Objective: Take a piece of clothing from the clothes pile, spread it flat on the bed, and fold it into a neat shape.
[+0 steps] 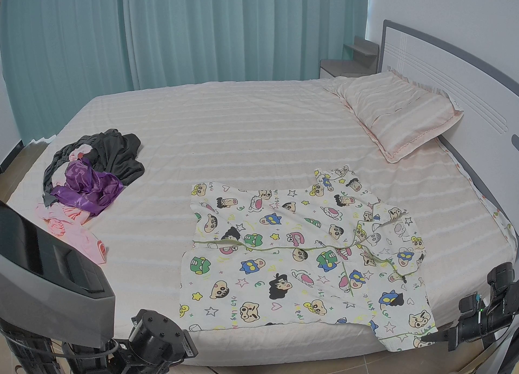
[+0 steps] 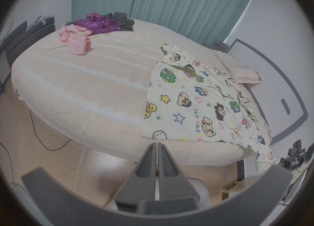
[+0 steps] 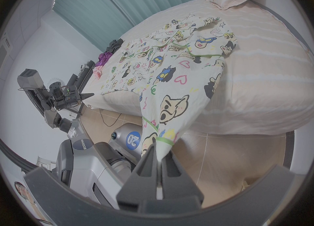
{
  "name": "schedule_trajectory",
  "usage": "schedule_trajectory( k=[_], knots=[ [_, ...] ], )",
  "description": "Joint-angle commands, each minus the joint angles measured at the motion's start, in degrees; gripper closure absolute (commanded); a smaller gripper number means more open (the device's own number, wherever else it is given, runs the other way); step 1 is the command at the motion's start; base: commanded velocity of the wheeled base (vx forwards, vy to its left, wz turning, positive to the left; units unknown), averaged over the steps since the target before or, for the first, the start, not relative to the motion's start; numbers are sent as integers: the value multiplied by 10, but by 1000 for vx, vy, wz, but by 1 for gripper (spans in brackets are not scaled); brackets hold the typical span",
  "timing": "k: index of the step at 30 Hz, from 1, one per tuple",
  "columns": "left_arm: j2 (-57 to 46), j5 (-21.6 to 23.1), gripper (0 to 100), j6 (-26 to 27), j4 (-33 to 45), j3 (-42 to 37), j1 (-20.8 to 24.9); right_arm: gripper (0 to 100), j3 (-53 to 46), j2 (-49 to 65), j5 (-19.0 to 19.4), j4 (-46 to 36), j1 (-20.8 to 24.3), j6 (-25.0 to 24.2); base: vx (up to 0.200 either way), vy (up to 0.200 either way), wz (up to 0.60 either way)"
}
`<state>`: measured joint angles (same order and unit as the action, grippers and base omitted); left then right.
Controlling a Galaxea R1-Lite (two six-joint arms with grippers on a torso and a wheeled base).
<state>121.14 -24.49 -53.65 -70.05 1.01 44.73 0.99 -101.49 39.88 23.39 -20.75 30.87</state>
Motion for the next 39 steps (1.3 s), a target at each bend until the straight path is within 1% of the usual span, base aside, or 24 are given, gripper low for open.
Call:
schedule_trajectory(
  k=[1,3,8,9,10,12,14,16,20,21,23,25,26,27,32,39],
  knots=[
    [5,-8,100,-1,1,-8,1,100,-10,8,0,2,-1,0,0,0,0],
    [14,-21,100,2,-4,-7,-4,100,-7,5,0,2,-1,-1,0,0,0],
    [17,-12,100,0,-6,-7,-10,100,-9,3,0,2,-1,0,0,0,0],
    [19,-3,0,2,-6,-7,-11,100,-9,4,0,2,-1,0,0,0,0],
    [19,-3,0,2,-6,-7,-11,100,-9,4,0,2,-1,0,0,0,0],
    [18,22,0,7,-6,-7,-12,100,-8,4,0,2,-1,0,0,0,0],
    [18,28,0,12,-6,-7,-13,100,-8,3,0,2,-1,0,0,0,0],
    [20,52,0,44,-11,-7,-31,100,-8,3,1,2,-1,2,0,0,0],
    [34,81,0,73,-42,-7,-51,100,-6,4,1,2,-1,1,0,0,0],
    [34,81,0,73,-42,-7,-51,100,-6,4,1,2,-1,1,0,0,0],
    [80,87,0,87,-77,3,-56,100,-6,5,1,2,-1,1,0,0,0],
    [89,87,0,87,-86,7,-56,100,-6,5,1,2,-1,1,0,0,0],
    [117,87,0,87,-121,14,-56,100,-6,6,2,2,-1,2,0,0,0],
    [129,88,0,87,-136,14,-56,100,-6,6,2,2,-1,2,0,0,0],
    [164,87,0,89,-185,19,-62,100,-6,8,5,2,-1,2,0,0,0],
    [177,86,0,90,-192,22,-73,100,-2,6,5,2,0,1,0,0,0]
  ],
)
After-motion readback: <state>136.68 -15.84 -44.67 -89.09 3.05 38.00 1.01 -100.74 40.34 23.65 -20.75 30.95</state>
